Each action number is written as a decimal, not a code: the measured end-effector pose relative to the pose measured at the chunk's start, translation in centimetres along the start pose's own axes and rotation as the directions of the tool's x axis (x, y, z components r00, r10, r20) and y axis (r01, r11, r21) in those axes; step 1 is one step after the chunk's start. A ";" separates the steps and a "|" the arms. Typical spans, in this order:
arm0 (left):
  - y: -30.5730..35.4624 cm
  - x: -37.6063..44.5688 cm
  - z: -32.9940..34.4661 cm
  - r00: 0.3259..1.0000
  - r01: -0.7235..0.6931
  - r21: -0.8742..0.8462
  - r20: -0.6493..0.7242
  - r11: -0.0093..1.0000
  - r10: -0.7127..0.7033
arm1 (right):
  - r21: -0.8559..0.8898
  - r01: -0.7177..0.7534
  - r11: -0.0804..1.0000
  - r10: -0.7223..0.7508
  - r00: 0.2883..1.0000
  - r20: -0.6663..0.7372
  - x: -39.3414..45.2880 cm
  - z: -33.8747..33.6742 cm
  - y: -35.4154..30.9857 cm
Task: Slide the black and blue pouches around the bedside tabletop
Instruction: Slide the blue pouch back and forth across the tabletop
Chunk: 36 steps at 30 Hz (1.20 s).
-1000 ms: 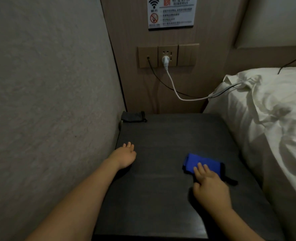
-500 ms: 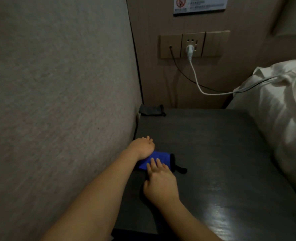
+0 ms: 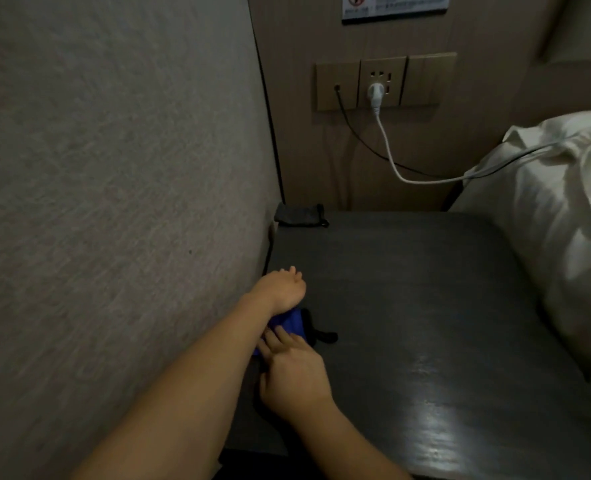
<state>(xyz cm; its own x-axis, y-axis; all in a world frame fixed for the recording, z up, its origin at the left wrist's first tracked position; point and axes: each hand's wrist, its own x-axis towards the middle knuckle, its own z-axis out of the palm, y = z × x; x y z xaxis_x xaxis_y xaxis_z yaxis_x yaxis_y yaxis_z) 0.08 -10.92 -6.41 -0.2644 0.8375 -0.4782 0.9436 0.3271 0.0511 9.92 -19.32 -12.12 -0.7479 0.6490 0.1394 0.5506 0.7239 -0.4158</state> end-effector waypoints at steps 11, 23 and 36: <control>0.6 -1.3 2.6 0.996 -0.014 -0.079 -0.084 0.997 0.007 | -0.182 -0.219 0.959 0.204 0.974 -0.101 -6.9 -6.2 11.3; 1.5 -3.4 4.6 0.991 0.007 -0.062 -0.133 0.998 -0.016 | -0.219 -0.606 0.765 0.569 0.795 -0.212 -14.5 -14.0 21.5; 2.0 -3.9 3.9 0.997 0.043 -0.036 -0.061 0.998 -0.045 | -0.193 -0.624 0.757 0.599 0.781 -0.176 -15.3 -10.7 16.3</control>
<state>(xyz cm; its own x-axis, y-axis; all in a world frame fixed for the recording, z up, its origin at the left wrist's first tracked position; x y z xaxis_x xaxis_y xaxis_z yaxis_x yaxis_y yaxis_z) 3.82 -15.27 -7.88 -0.3187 0.8469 -0.4257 0.9234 0.3788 0.0623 34.32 -14.92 -11.42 -0.1895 0.9817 0.0176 0.9551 0.1885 -0.2285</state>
